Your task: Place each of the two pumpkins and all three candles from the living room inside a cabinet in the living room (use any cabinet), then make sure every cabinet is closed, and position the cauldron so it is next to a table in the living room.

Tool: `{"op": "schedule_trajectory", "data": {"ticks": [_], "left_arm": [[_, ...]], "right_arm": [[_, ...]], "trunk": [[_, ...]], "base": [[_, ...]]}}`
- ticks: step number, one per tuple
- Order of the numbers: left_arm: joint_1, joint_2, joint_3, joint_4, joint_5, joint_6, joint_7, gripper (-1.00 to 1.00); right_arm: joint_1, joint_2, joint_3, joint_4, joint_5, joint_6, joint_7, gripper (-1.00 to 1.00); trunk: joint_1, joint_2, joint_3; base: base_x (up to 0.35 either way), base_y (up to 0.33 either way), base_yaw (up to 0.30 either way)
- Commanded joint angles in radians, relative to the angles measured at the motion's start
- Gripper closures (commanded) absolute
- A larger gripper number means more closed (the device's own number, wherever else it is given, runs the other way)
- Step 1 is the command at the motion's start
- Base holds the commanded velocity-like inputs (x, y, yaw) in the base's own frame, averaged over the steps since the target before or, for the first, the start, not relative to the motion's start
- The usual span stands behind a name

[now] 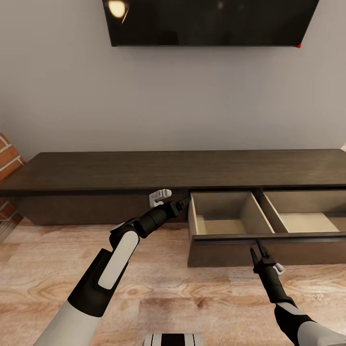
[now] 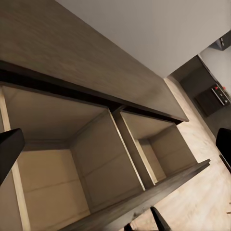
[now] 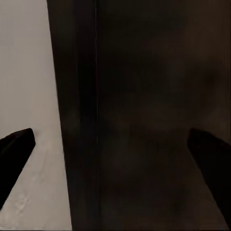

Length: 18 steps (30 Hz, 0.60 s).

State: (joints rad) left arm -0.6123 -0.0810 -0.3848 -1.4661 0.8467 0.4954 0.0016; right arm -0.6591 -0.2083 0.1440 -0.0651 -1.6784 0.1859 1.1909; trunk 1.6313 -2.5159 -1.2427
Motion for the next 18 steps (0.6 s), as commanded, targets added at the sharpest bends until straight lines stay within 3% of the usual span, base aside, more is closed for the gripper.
{"op": "schedule_trajectory", "data": {"ticks": [1, 12, 18], "left_arm": [[0.000, 0.000, 0.001, 0.000, 0.005, 0.005, 0.000, -1.00], [-0.001, 0.000, 0.001, 0.000, 0.005, 0.005, 0.000, -1.00], [-0.001, 0.000, 0.001, 0.000, 0.003, 0.006, 0.000, -1.00]], "right_arm": [[-0.001, 0.000, 0.008, 0.001, -0.010, 0.005, 0.004, -1.00], [-0.001, 0.000, 0.009, 0.001, -0.009, -0.002, 0.004, -1.00], [-0.001, 0.000, 0.009, 0.001, -0.009, -0.002, 0.003, -1.00]], "trunk": [[0.000, 0.000, -0.001], [0.000, 0.000, -0.001], [0.000, 0.000, -0.001]], "base": [[0.000, 0.000, 0.000], [0.000, 0.000, 0.000], [-0.180, 0.000, 0.000]]}}
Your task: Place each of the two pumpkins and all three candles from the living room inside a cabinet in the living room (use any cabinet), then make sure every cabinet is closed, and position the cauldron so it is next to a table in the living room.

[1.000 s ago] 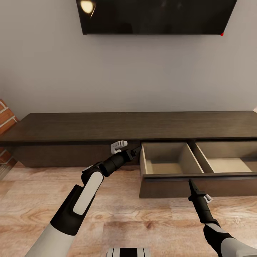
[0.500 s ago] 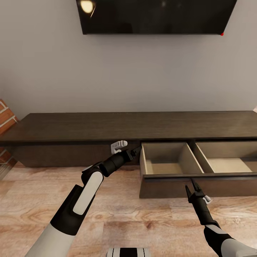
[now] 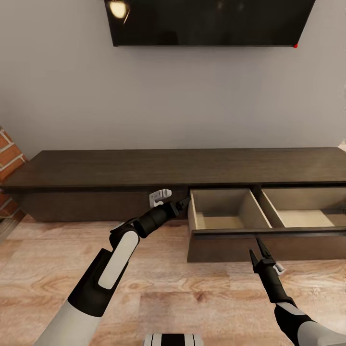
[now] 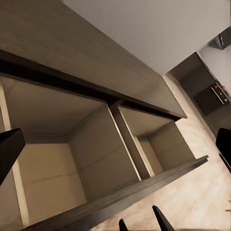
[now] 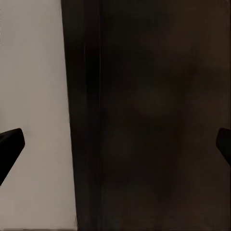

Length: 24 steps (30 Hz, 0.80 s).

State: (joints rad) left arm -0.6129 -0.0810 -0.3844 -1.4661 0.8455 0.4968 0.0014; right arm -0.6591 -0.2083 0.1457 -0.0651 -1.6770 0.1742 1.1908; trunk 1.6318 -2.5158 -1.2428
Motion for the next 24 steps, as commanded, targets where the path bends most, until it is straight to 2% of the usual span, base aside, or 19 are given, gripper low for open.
{"op": "schedule_trajectory", "data": {"ticks": [1, 7, 9, 12, 13, 14, 17, 22, 24], "left_arm": [[0.000, 0.000, 0.001, 0.000, 0.004, 0.005, 0.000, -1.00], [0.000, 0.000, 0.002, 0.000, 0.004, 0.006, 0.000, -1.00], [-0.001, 0.001, 0.003, 0.000, 0.004, 0.006, 0.000, -1.00], [-0.001, 0.001, 0.004, 0.000, 0.001, 0.006, 0.002, -1.00], [-0.001, 0.001, 0.005, 0.000, 0.000, 0.006, 0.002, -1.00], [-0.001, 0.002, 0.005, 0.000, -0.001, 0.006, 0.002, -1.00], [0.000, 0.007, 0.006, 0.000, -0.003, 0.006, 0.002, -1.00], [0.000, 0.039, 0.011, 0.000, -0.003, 0.007, 0.005, -1.00], [-0.001, 0.051, 0.018, 0.000, -0.003, 0.008, 0.005, -1.00]], "right_arm": [[-0.001, 0.000, 0.008, 0.001, -0.010, 0.010, 0.003, -1.00], [-0.001, 0.000, 0.011, 0.001, -0.009, 0.007, 0.003, -1.00], [-0.001, 0.000, 0.029, 0.001, -0.009, 0.002, 0.003, -1.00], [-0.001, 0.000, 0.085, 0.001, -0.010, -0.027, 0.003, -1.00], [-0.001, 0.000, 0.122, 0.000, -0.010, -0.051, 0.003, -1.00], [-0.001, 0.000, 0.181, -0.001, -0.010, -0.087, 0.003, -1.00], [-0.001, 0.000, 0.245, -0.002, -0.010, -0.115, 0.002, -1.00], [-0.002, 0.000, 0.373, -0.002, -0.010, -0.142, -0.005, -1.00], [-0.002, 0.000, 0.411, -0.002, -0.010, -0.153, -0.043, -1.00]], "trunk": [[-0.001, 0.000, -0.001], [-0.001, 0.000, -0.001], [-0.001, 0.000, -0.001], [-0.001, 0.000, -0.001], [-0.001, 0.000, -0.001], [-0.001, 0.000, -0.001], [-0.001, 0.000, -0.001], [-0.001, 0.000, -0.001], [-0.001, 0.000, -0.001]], "base": [[-0.276, 0.000, 0.000], [-0.260, 0.000, 0.000], [-0.239, 0.000, 0.000], [-0.235, 0.000, 0.000], [-0.233, 0.000, 0.000], [-0.195, 0.000, 0.000], [-0.119, 0.000, 0.000], [-0.027, 0.000, 0.000], [-0.006, 0.000, 0.000]]}}
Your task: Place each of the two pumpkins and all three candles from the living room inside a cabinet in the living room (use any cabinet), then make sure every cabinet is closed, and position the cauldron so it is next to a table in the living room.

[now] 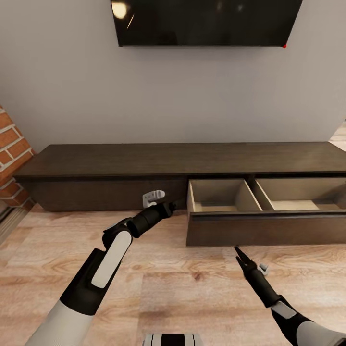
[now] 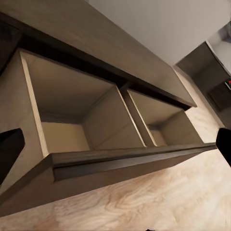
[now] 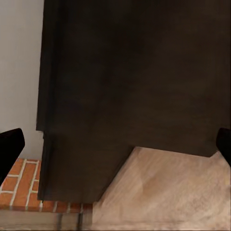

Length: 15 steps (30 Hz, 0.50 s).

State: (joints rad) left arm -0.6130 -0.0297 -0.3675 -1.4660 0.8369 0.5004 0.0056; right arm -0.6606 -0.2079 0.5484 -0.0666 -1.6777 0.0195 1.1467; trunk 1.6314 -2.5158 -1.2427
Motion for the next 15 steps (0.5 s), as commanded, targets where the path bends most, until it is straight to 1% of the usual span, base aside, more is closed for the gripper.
{"op": "schedule_trajectory", "data": {"ticks": [1, 2, 3, 4, 5, 6, 7, 8, 10, 11, 12, 13, 14, 15], "left_arm": [[0.000, 0.005, 0.004, 0.000, 0.005, 0.005, 0.000, -1.00], [0.000, 0.015, 0.013, 0.000, 0.005, 0.005, 0.000, -1.00], [0.000, 0.021, 0.018, 0.000, 0.005, 0.005, 0.000, -1.00], [-0.001, 0.034, 0.031, 0.000, 0.005, 0.006, -0.001, -1.00], [-0.001, 0.040, 0.037, 0.000, 0.006, 0.006, -0.001, -1.00], [-0.001, 0.052, 0.048, 0.000, 0.006, 0.007, -0.002, -1.00], [-0.001, 0.064, 0.060, 0.000, 0.006, 0.008, -0.003, -1.00], [-0.001, 0.067, 0.063, 0.000, 0.007, 0.008, -0.003, -1.00], [0.000, 0.075, 0.076, 0.000, 0.007, 0.009, -0.004, -1.00], [0.000, 0.076, 0.080, 0.000, 0.007, 0.009, -0.004, -1.00], [0.000, 0.077, 0.087, 0.000, 0.007, 0.009, -0.004, -1.00], [0.000, 0.079, 0.098, 0.000, 0.007, 0.009, -0.004, -1.00], [0.000, 0.079, 0.104, 0.000, 0.007, 0.009, -0.004, -1.00], [0.000, 0.080, 0.106, 0.000, 0.007, 0.009, -0.004, -1.00]], "right_arm": [[0.000, 0.000, 0.020, 0.000, -0.010, -0.003, -0.018, -1.00], [0.000, 0.000, 0.040, -0.001, -0.009, -0.011, -0.056, -1.00], [0.000, 0.001, 0.049, -0.001, -0.009, -0.015, -0.074, -1.00], [0.000, 0.002, 0.064, -0.002, -0.009, -0.024, -0.107, -1.00], [0.000, 0.002, 0.071, -0.002, -0.009, -0.028, -0.120, -1.00], [0.000, 0.003, 0.083, -0.001, -0.008, -0.036, -0.141, -1.00], [0.000, 0.003, 0.101, -0.001, -0.008, -0.051, -0.164, -1.00], [0.000, 0.003, 0.108, -0.001, -0.008, -0.056, -0.170, -1.00], [0.000, 0.002, 0.150, -0.001, -0.008, -0.069, -0.186, -1.00], [0.000, 0.002, 0.164, -0.001, -0.008, -0.072, -0.188, -1.00], [0.000, 0.002, 0.195, -0.001, -0.008, -0.075, -0.191, -1.00], [0.000, 0.001, 0.243, -0.002, -0.008, -0.079, -0.192, -1.00], [0.000, 0.001, 0.274, -0.002, -0.008, -0.081, -0.193, -1.00], [0.000, 0.000, 0.290, -0.002, -0.008, -0.082, -0.194, -1.00]], "trunk": [[0.000, 0.000, -0.001], [0.000, 0.000, -0.001], [0.000, 0.000, -0.001], [0.000, 0.000, -0.001], [0.000, 0.000, -0.001], [-0.001, 0.000, 0.003], [-0.001, 0.000, 0.007], [-0.002, 0.000, 0.011], [-0.002, 0.001, 0.019], [-0.003, 0.001, 0.022], [-0.003, 0.001, 0.026], [-0.004, 0.002, 0.030], [-0.004, 0.002, 0.034], [-0.005, 0.002, 0.038]], "base": [[-0.004, 0.000, 0.000], [-0.002, 0.000, 0.000], [-0.002, 0.000, 0.000], [-0.001, 0.000, 0.000], [0.000, 0.000, 0.000], [0.000, 0.000, 0.000], [0.000, 0.000, 0.000], [0.000, 0.000, 0.000], [0.000, 0.000, 0.000], [0.000, 0.000, 0.000], [0.000, 0.000, 0.000], [0.000, 0.000, 0.000], [0.000, 0.000, 0.000], [0.000, 0.000, 0.000]]}}
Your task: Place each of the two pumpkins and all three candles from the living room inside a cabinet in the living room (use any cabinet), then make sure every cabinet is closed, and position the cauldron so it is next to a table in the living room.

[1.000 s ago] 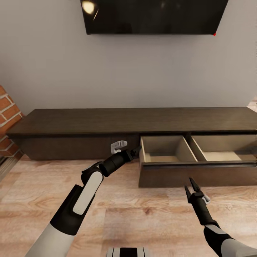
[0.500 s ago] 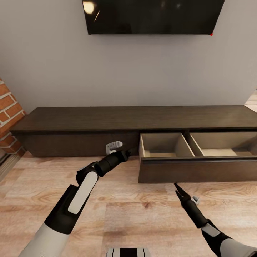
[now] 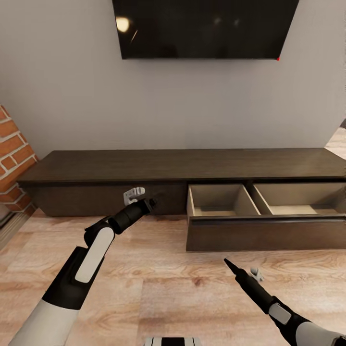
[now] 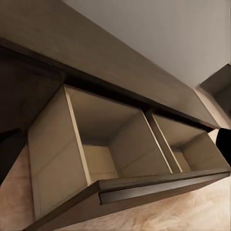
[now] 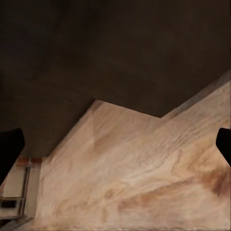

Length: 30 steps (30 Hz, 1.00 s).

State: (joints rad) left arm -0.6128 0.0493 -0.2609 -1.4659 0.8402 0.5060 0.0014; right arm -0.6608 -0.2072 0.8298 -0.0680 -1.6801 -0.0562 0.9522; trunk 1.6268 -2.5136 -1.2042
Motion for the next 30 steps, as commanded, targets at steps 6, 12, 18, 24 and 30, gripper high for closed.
{"op": "schedule_trajectory", "data": {"ticks": [6, 12, 18, 24, 30], "left_arm": [[0.000, 0.010, 0.009, 0.014, 0.004, 0.003, 0.000, -1.00], [-0.001, 0.020, 0.011, 0.042, 0.004, 0.003, 0.001, -1.00], [-0.001, 0.021, 0.009, 0.118, 0.000, 0.079, 0.009, -1.00], [-0.001, 0.023, 0.009, 0.160, -0.096, 0.150, 0.010, -1.00], [-0.001, 0.023, 0.008, 0.190, -0.149, 0.176, 0.010, -1.00]], "right_arm": [[-0.003, -0.001, 0.201, 0.007, 0.046, -0.007, -0.004, -1.00], [-0.005, -0.001, 0.272, 0.008, 0.074, -0.006, -0.002, -1.00], [-0.019, -0.003, 0.285, 0.009, 0.090, -0.001, -0.003, -1.00], [-0.037, -0.002, 0.282, 0.008, 0.236, -0.001, -0.004, -1.00], [-0.041, -0.002, 0.282, 0.008, 0.262, -0.003, -0.005, -1.00]], "trunk": [[-0.003, 0.001, 0.023], [-0.006, 0.003, 0.046], [-0.008, 0.004, 0.069], [-0.010, 0.005, 0.084], [-0.010, 0.005, 0.084]], "base": [[0.000, 0.000, 0.000], [0.000, 0.000, 0.000], [0.000, 0.000, 0.000], [0.000, 0.000, 0.000], [0.000, 0.000, 0.000]]}}
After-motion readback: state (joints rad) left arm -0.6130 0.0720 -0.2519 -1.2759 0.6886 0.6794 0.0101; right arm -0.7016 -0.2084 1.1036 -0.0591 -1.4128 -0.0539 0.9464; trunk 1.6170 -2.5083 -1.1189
